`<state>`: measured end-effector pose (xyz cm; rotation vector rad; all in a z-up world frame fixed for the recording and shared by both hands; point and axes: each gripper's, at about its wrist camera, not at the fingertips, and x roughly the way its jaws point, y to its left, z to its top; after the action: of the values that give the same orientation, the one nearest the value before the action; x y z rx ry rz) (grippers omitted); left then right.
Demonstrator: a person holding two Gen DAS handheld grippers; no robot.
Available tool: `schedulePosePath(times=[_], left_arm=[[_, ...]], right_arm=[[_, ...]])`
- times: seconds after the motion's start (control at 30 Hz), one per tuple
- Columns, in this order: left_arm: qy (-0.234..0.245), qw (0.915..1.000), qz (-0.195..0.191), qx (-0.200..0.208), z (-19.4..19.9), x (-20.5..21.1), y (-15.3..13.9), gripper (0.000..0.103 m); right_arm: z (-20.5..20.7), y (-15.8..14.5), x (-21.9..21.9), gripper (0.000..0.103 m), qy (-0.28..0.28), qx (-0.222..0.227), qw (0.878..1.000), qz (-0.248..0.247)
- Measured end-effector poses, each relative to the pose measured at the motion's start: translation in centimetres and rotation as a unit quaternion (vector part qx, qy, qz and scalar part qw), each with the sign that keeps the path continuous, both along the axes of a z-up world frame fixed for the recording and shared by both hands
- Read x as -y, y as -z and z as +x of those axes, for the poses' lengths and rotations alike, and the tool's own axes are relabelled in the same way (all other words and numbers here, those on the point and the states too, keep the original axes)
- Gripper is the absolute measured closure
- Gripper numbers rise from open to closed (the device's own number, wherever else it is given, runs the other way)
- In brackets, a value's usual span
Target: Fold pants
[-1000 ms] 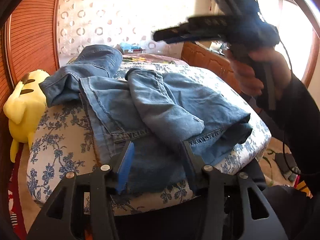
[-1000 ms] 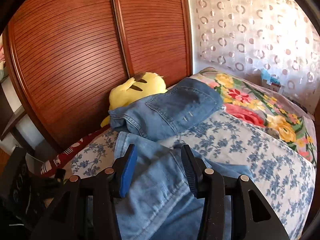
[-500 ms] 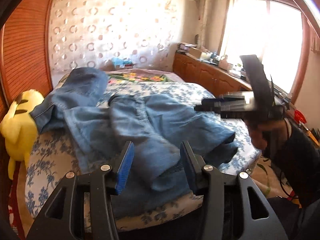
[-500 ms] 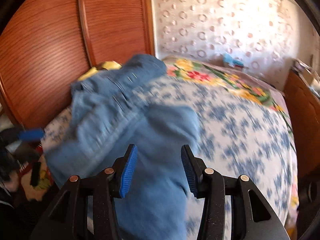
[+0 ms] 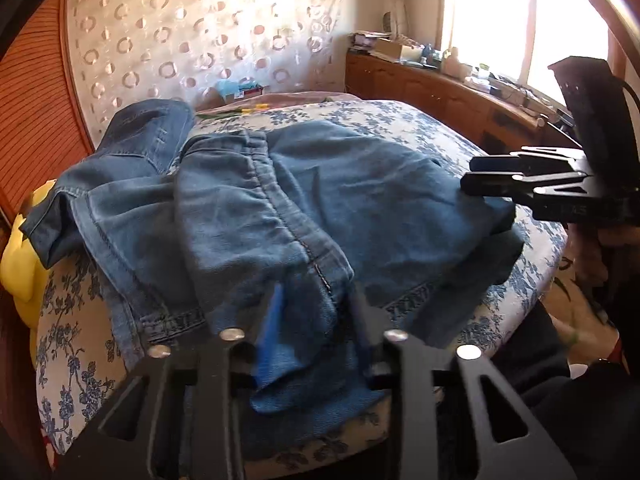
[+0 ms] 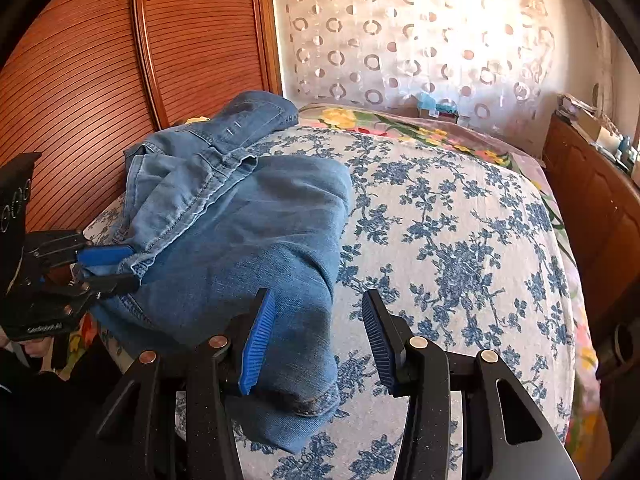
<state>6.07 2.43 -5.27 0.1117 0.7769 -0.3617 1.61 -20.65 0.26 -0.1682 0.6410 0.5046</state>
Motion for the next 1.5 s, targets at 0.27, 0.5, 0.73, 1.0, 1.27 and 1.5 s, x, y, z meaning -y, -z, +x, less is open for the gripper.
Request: schedulePosePath(times=[0.27,0.5,0.73,1.0,1.27,1.5], left_arm=[[-0.085,0.9943,-0.047,0.044,-2.2,-6.0,-2.8,0.088],[-0.135,0.9889,-0.061,0.011,-3.5,-10.6,-1.9,0.086],[-0.133,0.989,-0.057,0.031,-3.8,-10.6,-3.3,0.052],[-0.076,0.9953,-0.046,0.039,1.3,-6.6,-4.8,0.051],[-0.049,0.9981,0.032,0.02,7.0,-2.1,-3.3,0.052],[-0.052,0.9947,0.089,-0.005,10.4,-1.3,-1.7,0.065]], right_arm=[[0.2,-0.2,0.0,0.056,-0.011,0.005,1.0,0.008],[1.3,0.6,-0.7,0.056,-0.015,0.001,1.0,0.008],[1.4,0.6,-1.0,0.056,-0.016,0.005,1.0,0.004],[1.2,1.2,-0.5,0.056,-0.01,0.004,1.0,0.01],[1.0,1.6,0.0,0.056,-0.009,0.005,1.0,0.018],[1.0,2.1,0.2,0.056,-0.009,0.003,1.0,0.024]])
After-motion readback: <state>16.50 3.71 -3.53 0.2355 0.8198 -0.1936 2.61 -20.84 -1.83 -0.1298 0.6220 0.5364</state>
